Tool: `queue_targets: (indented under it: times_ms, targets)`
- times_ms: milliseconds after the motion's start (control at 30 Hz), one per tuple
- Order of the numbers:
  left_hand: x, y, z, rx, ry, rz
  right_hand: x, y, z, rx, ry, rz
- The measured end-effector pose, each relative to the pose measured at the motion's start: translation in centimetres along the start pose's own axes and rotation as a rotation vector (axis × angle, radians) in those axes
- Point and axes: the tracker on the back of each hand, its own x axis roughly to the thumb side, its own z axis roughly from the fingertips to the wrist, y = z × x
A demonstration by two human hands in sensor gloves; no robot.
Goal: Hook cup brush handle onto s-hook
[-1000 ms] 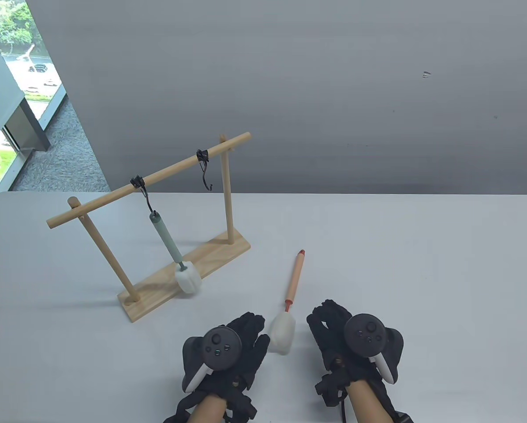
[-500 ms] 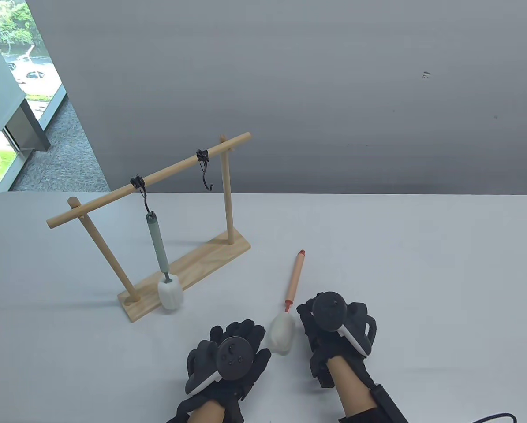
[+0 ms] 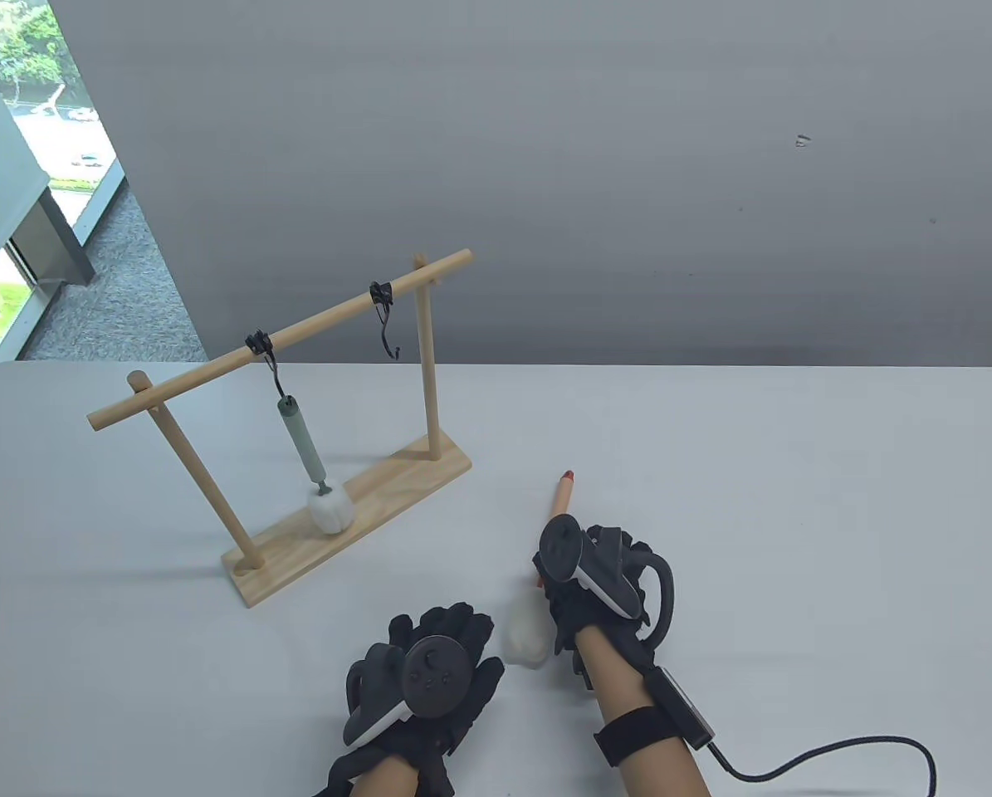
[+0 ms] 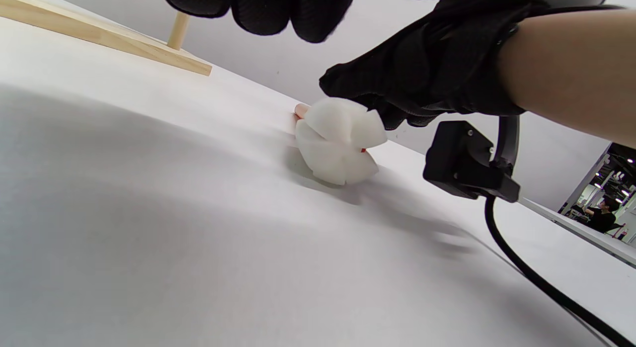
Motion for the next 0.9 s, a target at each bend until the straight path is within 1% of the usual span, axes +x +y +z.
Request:
queue_targets:
  times_ms: [200,333,500,700,800,900]
  targets:
    - [-0.1,-0.1,-0.1,-0.013,0.006,0.0,1.1,0.8,-1.8,0.022,0.018,0.076]
    - [-0.2,-0.1,-0.2,-0.015,0.014,0.001,1.8,1.4,-2.8,0.074,0.045,0.131]
    - [-0.3,-0.2,-0.2,-0.023,0.02,-0.001,2.1,1.4,-3.2,0.104,0.06,0.133]
    - [-0.7,0.1,-0.2,0.003,0.037,0.031,1.3,0.9,-2.8,0.113,0.042,0.045]
    - [-1.2,0.1,-0.3,0.007,0.049,0.06,0.7,-0.1,-2.0,0.07,0.01,-0.02]
    - [-1.5,0.2,-0.4,0.015,0.061,0.112,0.0,-1.4,-0.6,0.019,-0.039,-0.142]
